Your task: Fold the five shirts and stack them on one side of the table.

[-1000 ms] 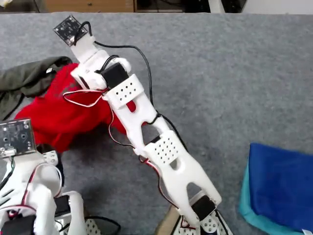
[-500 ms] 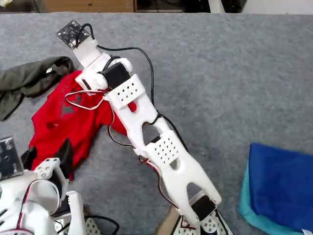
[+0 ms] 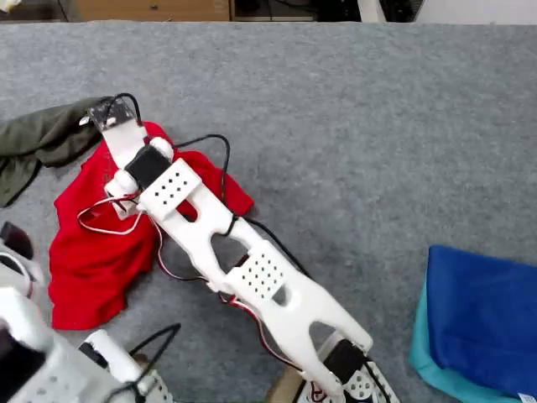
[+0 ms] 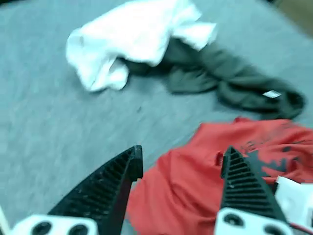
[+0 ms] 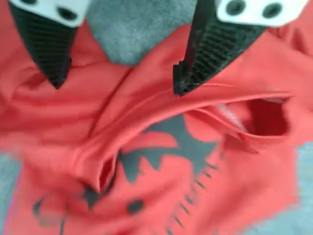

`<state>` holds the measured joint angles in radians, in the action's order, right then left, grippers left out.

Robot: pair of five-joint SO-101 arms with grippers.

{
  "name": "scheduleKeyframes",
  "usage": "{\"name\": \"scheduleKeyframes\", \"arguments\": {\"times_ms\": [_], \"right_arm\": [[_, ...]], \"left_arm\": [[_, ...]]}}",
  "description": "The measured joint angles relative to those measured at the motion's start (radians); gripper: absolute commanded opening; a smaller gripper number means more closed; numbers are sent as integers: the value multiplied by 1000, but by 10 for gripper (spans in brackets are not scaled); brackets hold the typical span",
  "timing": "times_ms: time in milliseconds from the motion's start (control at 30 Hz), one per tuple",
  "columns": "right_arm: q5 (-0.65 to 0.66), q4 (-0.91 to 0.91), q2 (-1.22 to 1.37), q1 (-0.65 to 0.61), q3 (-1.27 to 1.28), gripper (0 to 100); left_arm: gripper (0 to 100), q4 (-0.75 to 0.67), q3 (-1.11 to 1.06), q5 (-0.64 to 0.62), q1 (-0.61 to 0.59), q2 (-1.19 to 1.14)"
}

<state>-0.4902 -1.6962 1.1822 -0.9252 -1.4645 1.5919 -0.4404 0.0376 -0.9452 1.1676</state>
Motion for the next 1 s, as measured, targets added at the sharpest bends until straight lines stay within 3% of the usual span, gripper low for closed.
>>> {"name": "scheduleKeyframes", "arguments": {"times_ms": [133,167,667,867,1000], "right_arm": [[-8,0,8,9,0,8],[-8,0,8,21,0,4],[81,-69,-57,224,66,16],[87,-57,-110,169,129,221],[87,66,-92,104,167,201]], "left_arm": [[267,0,-5,0,-46,-40],[267,0,-5,0,-48,-41],[268,-55,-57,0,-52,-51],[269,-81,-91,-2,-52,-60],[269,-81,-101,-6,-18,-60]]}}
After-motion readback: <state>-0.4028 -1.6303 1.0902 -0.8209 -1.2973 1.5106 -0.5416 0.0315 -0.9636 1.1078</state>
